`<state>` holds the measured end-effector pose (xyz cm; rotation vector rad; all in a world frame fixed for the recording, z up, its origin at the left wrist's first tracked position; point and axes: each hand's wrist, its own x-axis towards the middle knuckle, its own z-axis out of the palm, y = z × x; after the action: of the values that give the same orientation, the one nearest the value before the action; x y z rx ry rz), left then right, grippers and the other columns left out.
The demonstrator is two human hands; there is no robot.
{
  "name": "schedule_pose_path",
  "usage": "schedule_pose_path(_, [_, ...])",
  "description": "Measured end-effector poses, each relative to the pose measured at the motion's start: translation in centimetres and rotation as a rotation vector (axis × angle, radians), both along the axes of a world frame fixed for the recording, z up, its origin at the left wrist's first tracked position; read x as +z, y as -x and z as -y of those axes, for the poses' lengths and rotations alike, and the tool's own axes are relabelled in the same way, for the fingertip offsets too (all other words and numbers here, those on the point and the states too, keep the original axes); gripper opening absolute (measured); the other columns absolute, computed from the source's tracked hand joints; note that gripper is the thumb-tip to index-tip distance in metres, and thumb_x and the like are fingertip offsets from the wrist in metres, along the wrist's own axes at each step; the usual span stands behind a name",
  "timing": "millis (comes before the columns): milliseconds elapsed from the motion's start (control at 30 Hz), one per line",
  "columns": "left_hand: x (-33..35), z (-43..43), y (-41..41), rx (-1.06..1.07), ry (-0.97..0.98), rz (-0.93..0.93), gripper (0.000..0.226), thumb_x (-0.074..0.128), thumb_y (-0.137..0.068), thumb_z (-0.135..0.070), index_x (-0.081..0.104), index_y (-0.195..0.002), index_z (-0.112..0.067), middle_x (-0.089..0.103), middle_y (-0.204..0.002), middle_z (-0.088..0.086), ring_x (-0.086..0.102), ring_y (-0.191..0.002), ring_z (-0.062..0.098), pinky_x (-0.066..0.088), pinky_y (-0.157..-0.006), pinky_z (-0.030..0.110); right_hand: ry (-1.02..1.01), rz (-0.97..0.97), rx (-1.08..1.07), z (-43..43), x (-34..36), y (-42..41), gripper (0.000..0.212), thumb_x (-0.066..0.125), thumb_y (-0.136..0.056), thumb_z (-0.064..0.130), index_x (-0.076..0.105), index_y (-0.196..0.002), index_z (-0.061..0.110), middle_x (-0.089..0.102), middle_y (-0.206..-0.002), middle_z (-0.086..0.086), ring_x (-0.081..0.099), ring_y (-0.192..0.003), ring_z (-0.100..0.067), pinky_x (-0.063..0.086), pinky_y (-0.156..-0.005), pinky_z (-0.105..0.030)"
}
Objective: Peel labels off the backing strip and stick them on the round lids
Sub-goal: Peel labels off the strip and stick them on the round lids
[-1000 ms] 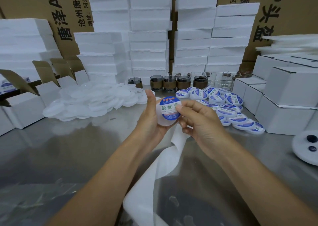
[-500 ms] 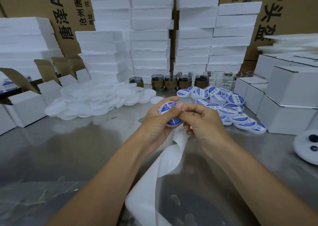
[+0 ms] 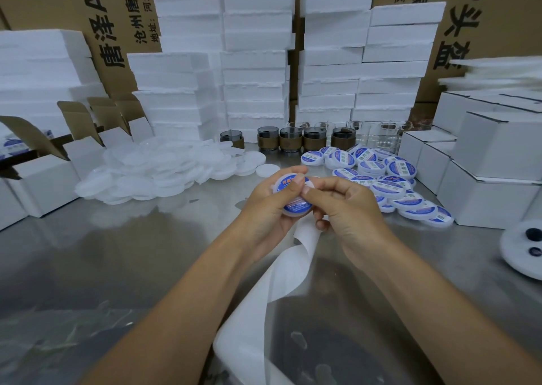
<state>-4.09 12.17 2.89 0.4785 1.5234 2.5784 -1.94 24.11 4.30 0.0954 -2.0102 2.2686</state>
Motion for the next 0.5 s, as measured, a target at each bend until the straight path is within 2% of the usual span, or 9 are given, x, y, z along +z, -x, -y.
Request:
schedule_pose_path(367, [-0.07, -0.17, -0.01, 0.023, 0.009, 0.031, 0.021, 0.057, -0.081, -0.017, 0.060, -0.101, -0.010, 0.066, -0.106, 0.019, 0.064, -0.100, 0.029, 0.056, -0.084, 0.033, 0.010, -0.011, -0.038, -0.03, -0.28, 0.14, 0.013, 0.072, -0.078, 0.010, 0.062, -0.072, 0.014, 0.057, -0.044, 0.008, 0.045, -0.036, -0.001, 0.038, -0.040, -0.014])
schedule_pose_path(433, [-0.13, -0.15, -0.01, 0.022, 0.012, 0.034, 0.016, 0.055, -0.086, -0.014, 0.061, -0.101, -0.010, 0.068, -0.105, 0.018, 0.065, -0.098, 0.028, 0.057, -0.081, 0.031, -0.042, -0.061, -0.071, -0.04, -0.40, 0.18, 0.014, 0.073, -0.077, 0.010, 0.062, -0.070, 0.015, 0.060, -0.046, 0.008, 0.050, -0.039, 0.001, 0.040, -0.041, -0.012])
schedule_pose_path(500, [-0.16, -0.10, 0.00, 0.014, 0.013, 0.028, 0.014, 0.051, -0.091, -0.011, 0.061, -0.101, -0.009, 0.071, -0.096, 0.012, 0.069, -0.091, 0.023, 0.057, -0.074, 0.028, -0.203, -0.173, -0.146, 0.00, -0.71, 0.22, 0.014, 0.073, -0.077, 0.013, 0.062, -0.069, 0.018, 0.062, -0.052, 0.006, 0.054, -0.044, 0.001, 0.043, -0.046, -0.013])
